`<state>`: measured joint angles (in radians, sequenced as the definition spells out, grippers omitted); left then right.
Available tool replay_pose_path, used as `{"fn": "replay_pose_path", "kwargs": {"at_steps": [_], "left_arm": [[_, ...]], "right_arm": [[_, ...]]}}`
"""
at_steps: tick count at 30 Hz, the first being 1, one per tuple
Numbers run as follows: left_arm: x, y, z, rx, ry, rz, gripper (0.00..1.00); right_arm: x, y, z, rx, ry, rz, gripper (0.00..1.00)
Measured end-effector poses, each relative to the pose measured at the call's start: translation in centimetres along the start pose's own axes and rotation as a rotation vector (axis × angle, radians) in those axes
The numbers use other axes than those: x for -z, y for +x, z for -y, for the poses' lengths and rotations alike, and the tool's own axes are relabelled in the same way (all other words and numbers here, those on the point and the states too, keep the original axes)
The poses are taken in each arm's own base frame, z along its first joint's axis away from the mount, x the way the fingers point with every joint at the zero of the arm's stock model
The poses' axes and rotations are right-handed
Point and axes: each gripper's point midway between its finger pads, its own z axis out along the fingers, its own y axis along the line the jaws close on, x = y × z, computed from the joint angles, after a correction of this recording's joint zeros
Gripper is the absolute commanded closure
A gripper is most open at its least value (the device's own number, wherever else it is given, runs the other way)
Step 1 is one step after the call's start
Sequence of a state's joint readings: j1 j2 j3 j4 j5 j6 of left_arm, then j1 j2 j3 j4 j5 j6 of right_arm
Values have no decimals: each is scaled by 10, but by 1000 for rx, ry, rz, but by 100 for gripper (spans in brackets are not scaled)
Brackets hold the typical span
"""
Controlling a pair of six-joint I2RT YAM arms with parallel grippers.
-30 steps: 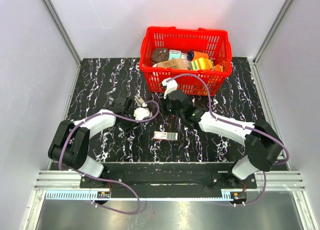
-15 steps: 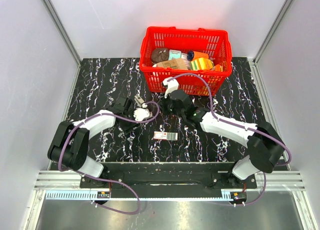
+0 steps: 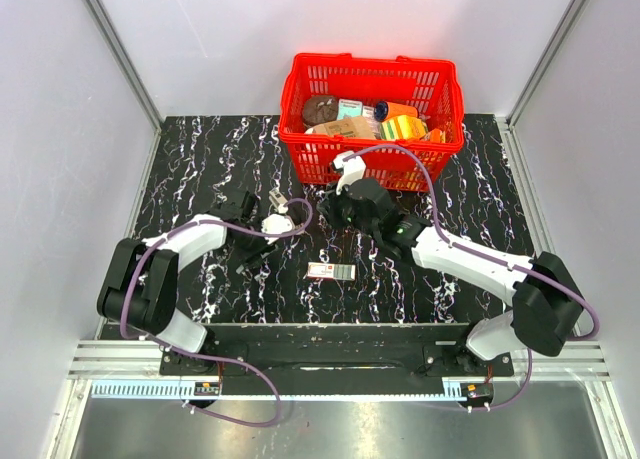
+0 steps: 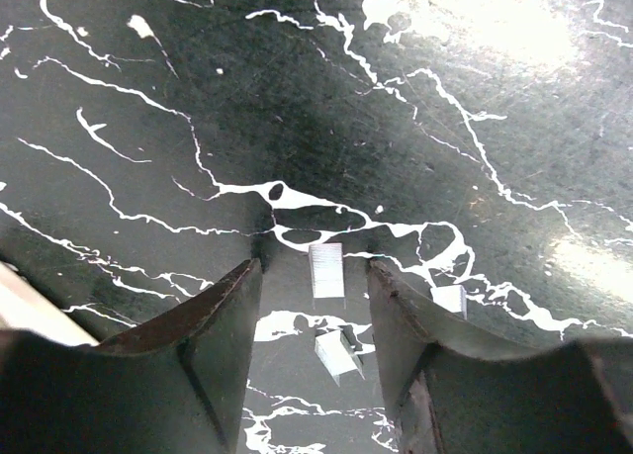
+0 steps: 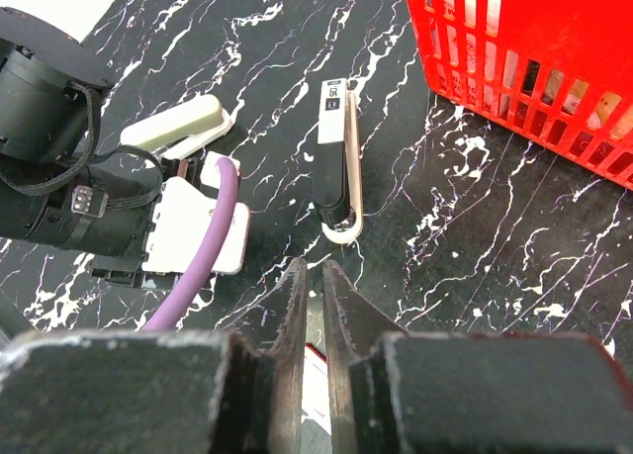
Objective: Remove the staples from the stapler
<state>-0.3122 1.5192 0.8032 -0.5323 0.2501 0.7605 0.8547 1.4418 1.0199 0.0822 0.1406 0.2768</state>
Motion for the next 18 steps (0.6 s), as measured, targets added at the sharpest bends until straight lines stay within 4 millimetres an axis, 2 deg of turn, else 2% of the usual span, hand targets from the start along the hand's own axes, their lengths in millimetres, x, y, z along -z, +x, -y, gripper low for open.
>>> {"fn": "replay_pose_path", "kwargs": {"at_steps": [6, 18], "left_arm": [[0, 1, 4, 2, 31, -13, 52], [-1, 1, 4, 3, 65, -51, 45]], "right_arm": [[0, 1, 1, 2, 2, -5, 84], [0, 1, 0, 2, 0, -6, 86]]}}
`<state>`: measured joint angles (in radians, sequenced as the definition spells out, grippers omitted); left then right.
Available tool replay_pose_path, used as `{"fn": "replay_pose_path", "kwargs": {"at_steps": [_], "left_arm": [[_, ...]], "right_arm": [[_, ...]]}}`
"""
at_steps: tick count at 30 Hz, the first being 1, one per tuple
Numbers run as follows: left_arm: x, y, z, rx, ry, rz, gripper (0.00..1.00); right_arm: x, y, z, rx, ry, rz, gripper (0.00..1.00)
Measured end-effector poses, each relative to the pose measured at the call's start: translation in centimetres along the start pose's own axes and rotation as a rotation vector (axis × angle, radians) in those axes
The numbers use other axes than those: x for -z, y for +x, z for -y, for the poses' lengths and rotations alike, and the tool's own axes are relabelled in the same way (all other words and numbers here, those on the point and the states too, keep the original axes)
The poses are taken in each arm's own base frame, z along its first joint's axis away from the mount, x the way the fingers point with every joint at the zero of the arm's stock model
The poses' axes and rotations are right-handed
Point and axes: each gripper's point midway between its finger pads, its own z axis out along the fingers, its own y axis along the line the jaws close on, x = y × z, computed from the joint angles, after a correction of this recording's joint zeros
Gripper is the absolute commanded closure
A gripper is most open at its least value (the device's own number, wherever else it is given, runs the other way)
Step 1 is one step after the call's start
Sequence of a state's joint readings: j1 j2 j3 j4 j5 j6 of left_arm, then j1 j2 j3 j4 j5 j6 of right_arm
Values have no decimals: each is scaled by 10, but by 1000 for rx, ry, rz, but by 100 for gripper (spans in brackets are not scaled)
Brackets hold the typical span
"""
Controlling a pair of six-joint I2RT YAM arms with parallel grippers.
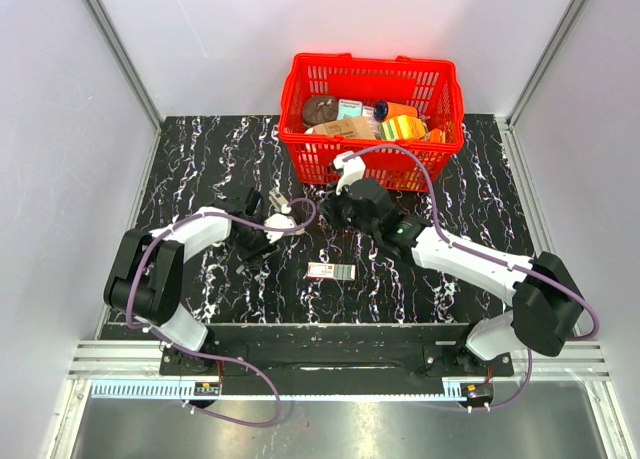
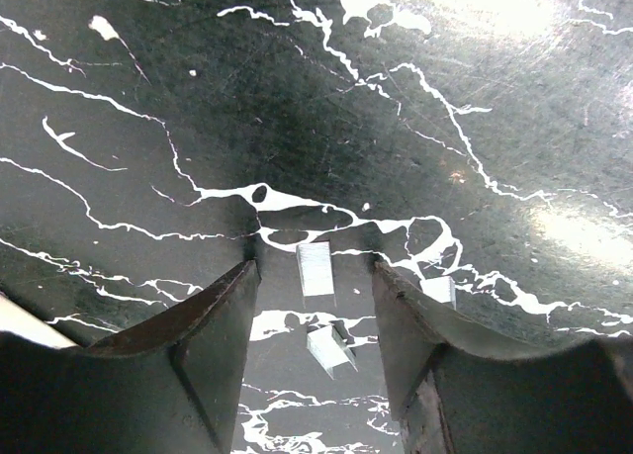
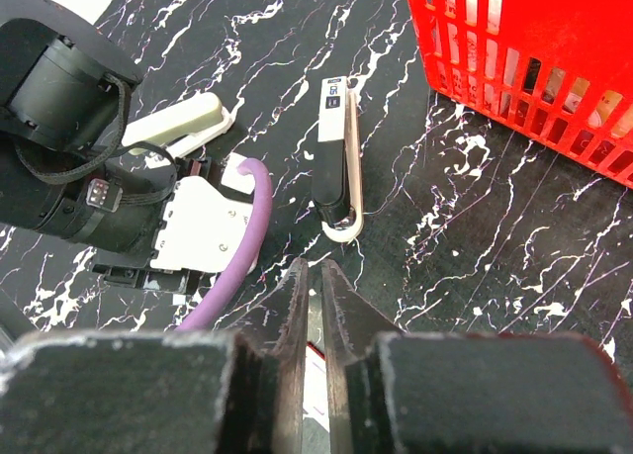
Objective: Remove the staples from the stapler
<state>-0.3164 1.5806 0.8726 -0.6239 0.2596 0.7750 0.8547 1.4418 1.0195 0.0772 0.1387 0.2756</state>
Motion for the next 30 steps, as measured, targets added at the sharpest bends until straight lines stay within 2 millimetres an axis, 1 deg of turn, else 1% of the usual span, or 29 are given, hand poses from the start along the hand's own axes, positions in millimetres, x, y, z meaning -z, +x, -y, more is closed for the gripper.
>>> {"fn": "replay_pose_path", "kwargs": {"at_steps": [6, 11, 27, 30], "left_arm": [[0, 0, 0, 0, 11, -13, 44], [0, 0, 1, 1, 19, -22, 41], [0, -1, 1, 9, 16, -49, 41], [0, -1, 1, 14, 14, -53, 37]], "right_arm": [[0, 0, 0, 0, -1, -1, 87], [0, 0, -1, -1, -3, -1, 87], [0, 1, -2, -2, -10, -3, 89], [0, 1, -3, -2, -14, -5, 89]]}}
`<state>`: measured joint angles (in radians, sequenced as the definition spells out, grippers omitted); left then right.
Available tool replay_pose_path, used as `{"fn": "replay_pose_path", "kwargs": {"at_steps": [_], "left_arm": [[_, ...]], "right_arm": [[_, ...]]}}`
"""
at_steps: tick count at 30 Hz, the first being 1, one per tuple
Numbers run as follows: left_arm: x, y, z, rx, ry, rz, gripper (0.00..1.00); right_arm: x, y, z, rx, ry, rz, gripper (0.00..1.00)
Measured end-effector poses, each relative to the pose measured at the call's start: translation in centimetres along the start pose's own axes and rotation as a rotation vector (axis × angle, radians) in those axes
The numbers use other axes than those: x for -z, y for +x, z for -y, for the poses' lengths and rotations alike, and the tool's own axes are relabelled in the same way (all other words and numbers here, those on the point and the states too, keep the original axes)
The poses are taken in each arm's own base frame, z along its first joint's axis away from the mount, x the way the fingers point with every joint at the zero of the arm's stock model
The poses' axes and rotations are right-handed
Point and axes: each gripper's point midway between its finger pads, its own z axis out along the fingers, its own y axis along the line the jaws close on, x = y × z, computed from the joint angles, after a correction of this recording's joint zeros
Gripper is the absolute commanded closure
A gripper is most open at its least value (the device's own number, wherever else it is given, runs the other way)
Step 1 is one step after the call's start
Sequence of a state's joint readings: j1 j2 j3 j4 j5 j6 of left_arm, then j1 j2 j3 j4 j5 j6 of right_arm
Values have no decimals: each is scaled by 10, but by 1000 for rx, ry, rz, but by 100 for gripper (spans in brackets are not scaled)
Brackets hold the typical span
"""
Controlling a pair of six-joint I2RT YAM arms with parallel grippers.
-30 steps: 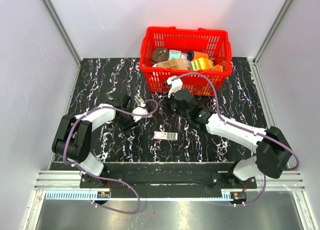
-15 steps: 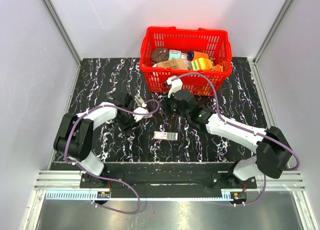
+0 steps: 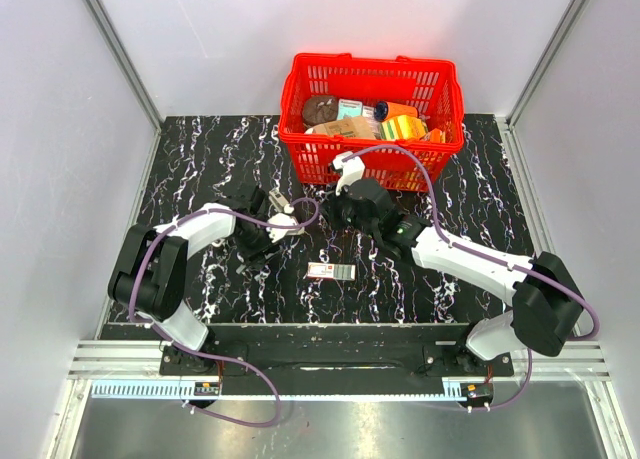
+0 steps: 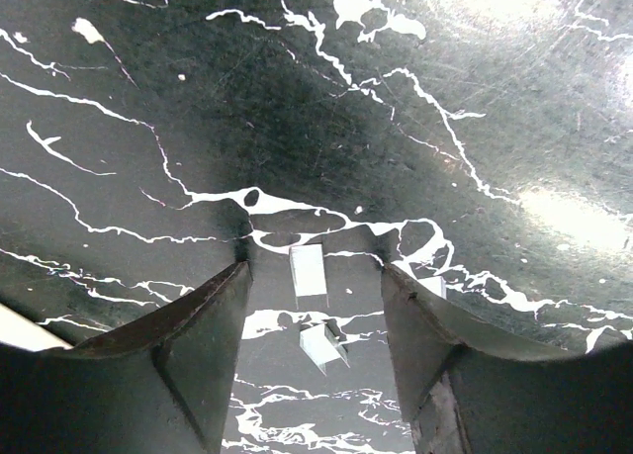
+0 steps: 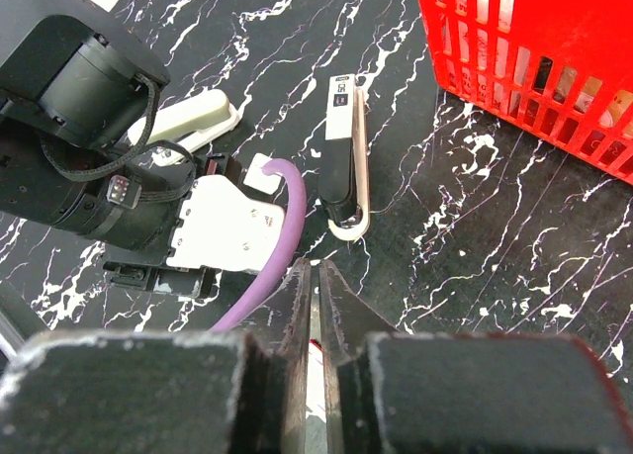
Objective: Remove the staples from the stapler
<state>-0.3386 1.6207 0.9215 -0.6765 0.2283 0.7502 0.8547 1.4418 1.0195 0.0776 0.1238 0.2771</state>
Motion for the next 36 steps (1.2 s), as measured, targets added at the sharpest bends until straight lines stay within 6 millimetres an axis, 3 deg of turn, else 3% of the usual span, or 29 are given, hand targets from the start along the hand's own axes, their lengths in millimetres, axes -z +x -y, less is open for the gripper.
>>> {"fn": "replay_pose_path", "kwargs": {"at_steps": [3, 8, 14, 22, 29, 36], "left_arm": [[0, -1, -1, -1, -6, 3, 35], [-2, -6, -7, -7, -28, 19, 33], [-2, -6, -7, -9, -29, 21, 39], [-2, -8, -9, -22, -23, 19, 59], [-2, -8, -7, -27, -14, 20, 85], [-1, -9, -6, -13, 2, 18, 94]], "right_arm": [[0, 0, -1, 0, -4, -1, 88], [0, 0, 0, 4, 0, -1, 76], [12, -4, 2, 6, 5, 12, 77], [27, -12, 3, -3, 5, 42, 81], [27, -12, 4, -3, 10, 44, 83], [30, -15, 4, -4, 10, 54, 83]]}}
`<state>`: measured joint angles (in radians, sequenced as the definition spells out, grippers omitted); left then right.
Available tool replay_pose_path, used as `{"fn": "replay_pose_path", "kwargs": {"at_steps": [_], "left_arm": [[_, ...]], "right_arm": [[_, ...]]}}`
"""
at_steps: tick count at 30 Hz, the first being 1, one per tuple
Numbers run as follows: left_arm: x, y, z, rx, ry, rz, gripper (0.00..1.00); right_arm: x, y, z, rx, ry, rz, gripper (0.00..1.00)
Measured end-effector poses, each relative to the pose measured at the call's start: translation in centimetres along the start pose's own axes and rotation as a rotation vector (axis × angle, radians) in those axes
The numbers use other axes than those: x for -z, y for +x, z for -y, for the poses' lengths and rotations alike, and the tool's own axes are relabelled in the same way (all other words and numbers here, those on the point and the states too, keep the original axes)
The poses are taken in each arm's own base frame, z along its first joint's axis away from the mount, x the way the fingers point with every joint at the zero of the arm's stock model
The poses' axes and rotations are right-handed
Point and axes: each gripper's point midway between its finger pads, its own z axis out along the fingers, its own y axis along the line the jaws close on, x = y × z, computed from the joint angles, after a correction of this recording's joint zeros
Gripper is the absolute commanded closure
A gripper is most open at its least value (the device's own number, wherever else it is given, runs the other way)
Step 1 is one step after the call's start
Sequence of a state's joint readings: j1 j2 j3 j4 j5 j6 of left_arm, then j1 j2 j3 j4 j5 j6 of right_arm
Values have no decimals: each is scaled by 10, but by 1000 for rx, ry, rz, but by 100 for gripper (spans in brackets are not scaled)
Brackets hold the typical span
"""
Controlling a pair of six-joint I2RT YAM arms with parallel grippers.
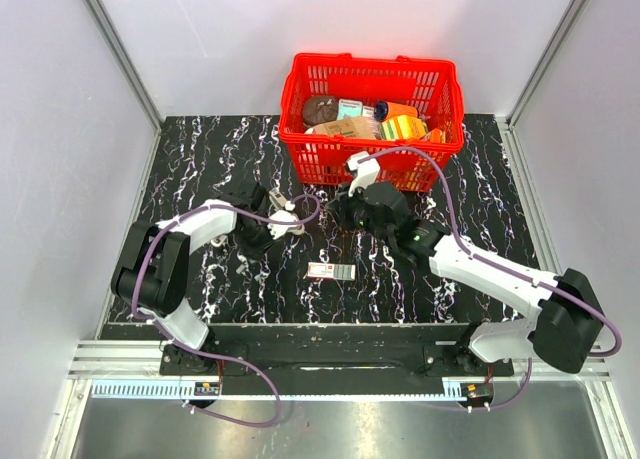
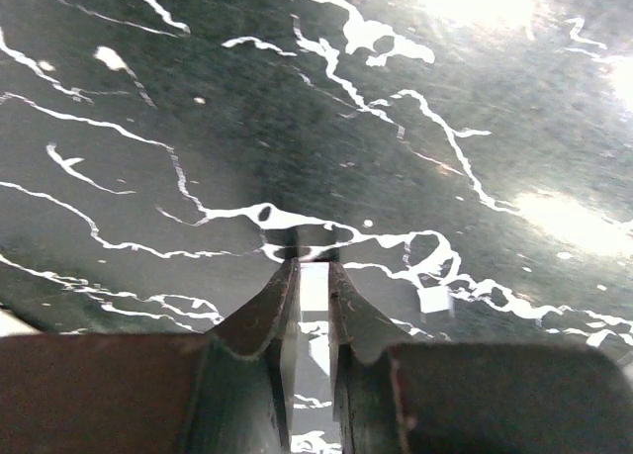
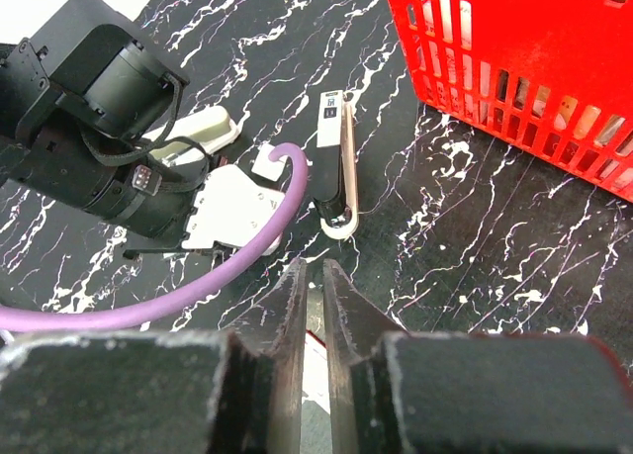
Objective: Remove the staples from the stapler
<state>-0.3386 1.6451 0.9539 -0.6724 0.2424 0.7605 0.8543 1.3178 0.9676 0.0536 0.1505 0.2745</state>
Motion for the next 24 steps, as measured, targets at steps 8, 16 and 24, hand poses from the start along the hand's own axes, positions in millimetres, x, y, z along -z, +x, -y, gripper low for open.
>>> {"fn": "replay_pose_path", "kwargs": {"at_steps": [8, 16, 24], "left_arm": [[34, -29, 17, 51, 89, 88, 95], [164, -124, -3, 113, 52, 540, 95], [245, -169, 9, 273, 304, 901, 93]], "right_arm": [[7, -9, -1, -11, 1, 17, 83], [17, -30, -16, -63, -53, 58, 75], [31, -61, -52, -191, -239, 129, 52]]}}
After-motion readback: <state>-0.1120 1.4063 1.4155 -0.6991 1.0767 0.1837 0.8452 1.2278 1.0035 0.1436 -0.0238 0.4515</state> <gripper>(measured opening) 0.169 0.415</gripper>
